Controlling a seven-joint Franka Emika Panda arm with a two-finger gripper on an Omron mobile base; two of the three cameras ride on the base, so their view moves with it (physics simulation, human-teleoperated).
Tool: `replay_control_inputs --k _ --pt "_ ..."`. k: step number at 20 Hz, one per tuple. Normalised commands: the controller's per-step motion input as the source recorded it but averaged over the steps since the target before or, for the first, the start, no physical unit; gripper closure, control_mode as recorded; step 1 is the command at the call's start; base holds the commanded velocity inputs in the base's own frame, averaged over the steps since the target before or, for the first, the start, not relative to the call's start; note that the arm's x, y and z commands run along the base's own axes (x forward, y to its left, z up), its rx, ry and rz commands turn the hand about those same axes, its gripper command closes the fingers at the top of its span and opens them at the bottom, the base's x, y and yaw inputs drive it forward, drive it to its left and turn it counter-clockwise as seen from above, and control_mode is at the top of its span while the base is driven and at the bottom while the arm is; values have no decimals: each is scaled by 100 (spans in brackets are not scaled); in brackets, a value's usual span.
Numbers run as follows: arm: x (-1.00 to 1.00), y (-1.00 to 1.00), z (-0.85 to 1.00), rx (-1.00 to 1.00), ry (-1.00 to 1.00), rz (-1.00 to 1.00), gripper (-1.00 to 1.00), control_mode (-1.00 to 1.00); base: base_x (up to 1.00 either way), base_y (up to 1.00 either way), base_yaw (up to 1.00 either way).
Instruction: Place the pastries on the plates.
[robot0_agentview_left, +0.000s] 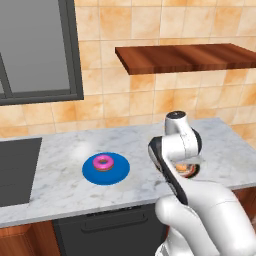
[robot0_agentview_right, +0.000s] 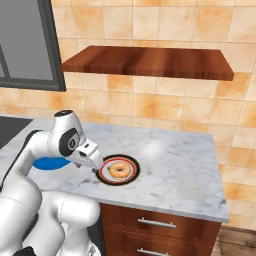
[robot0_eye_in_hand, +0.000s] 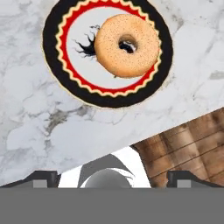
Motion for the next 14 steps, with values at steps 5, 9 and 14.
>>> replay_control_inputs --k 5,9,14 --pt "-38 37 -3 -3 -1 27 -100 -100 0 0 0" --pt "-6 23 19 11 3 26 -100 -100 0 0 0" --pt "-15 20 55 21 7 18 -100 -100 0 0 0"
